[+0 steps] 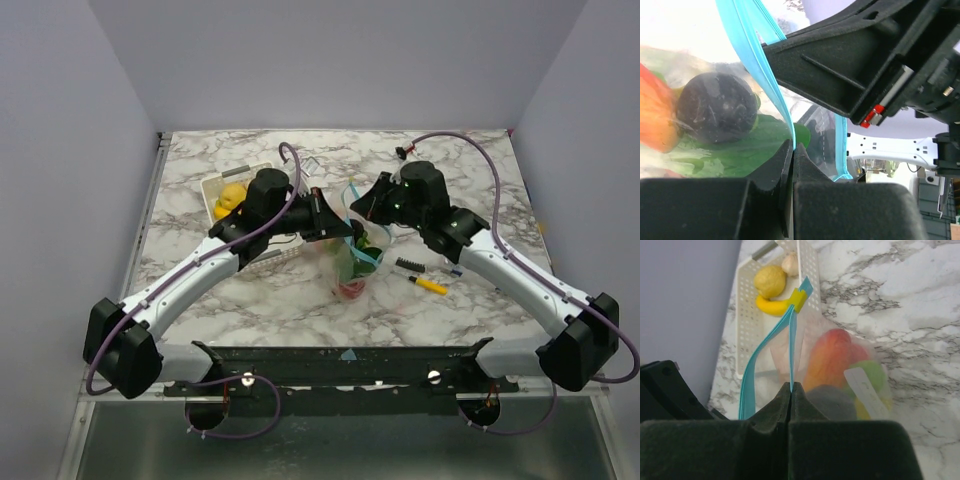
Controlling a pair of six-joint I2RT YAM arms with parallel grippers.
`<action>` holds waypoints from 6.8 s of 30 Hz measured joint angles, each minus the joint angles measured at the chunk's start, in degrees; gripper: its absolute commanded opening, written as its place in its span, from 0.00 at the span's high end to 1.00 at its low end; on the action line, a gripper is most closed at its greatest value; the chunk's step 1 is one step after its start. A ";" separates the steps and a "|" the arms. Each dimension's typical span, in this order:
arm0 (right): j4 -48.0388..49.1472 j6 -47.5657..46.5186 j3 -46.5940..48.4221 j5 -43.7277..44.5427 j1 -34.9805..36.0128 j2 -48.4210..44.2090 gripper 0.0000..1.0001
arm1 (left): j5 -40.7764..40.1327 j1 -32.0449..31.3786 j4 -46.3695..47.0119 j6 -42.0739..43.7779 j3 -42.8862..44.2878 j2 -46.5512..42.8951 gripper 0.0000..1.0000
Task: Place the food in the zip-top bag and seal the zipper
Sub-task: Adjust the zipper food storage bag at the center of the board, then zip the zipper food storage bag at the center of the board.
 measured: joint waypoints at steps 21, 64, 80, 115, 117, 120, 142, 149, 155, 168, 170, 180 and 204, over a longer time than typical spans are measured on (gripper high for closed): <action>13.51 32.59 -15.67 11.15 0.00 -12.59 0.99 | -0.55 -0.52 0.59 4.11 1.53 -0.94 0.50; 12.57 -6.97 -5.33 3.37 -4.50 -11.43 0.01 | -11.06 -3.63 -29.99 35.54 24.96 12.41 1.00; 48.26 -6.21 -16.02 -60.00 -24.41 1.99 0.09 | 12.90 1.66 -40.28 50.71 24.11 8.79 1.00; 73.50 -4.66 -28.70 -63.45 -23.23 -0.79 0.02 | 18.64 2.03 -45.97 59.49 26.80 11.43 1.00; 73.16 -5.44 -28.74 -63.45 -23.21 -0.68 0.02 | 18.62 2.03 -45.94 59.47 26.80 11.43 1.00; 71.01 -7.93 -29.16 -62.10 -22.21 -1.07 0.07 | 18.62 2.03 -45.94 59.41 26.80 11.43 1.00; 9.94 -6.62 -3.78 -16.92 -14.36 -8.85 0.33 | 16.33 0.72 -45.59 56.85 26.93 11.43 0.96; -2.21 -5.95 1.46 -4.02 -9.51 -7.96 0.33 | 15.30 0.68 -45.68 56.54 27.23 11.43 0.95; -6.60 -5.99 4.33 3.87 -2.23 -5.62 0.36 | 14.38 0.13 -45.88 56.35 28.13 11.43 0.94; -12.46 -6.47 7.10 14.23 3.56 0.46 0.53 | 13.62 -0.50 -45.86 56.37 28.96 11.43 0.93; -13.05 -6.38 7.10 14.91 3.78 0.26 0.52 | 13.51 -0.52 -45.83 56.37 28.96 11.43 0.93; -16.76 -5.90 7.39 17.77 6.86 0.17 0.85 | 13.27 -0.52 -45.88 56.33 29.09 11.43 0.76; -10.82 15.47 4.61 22.12 7.13 -8.66 0.99 | -12.98 -11.80 -33.09 41.97 25.55 4.42 0.37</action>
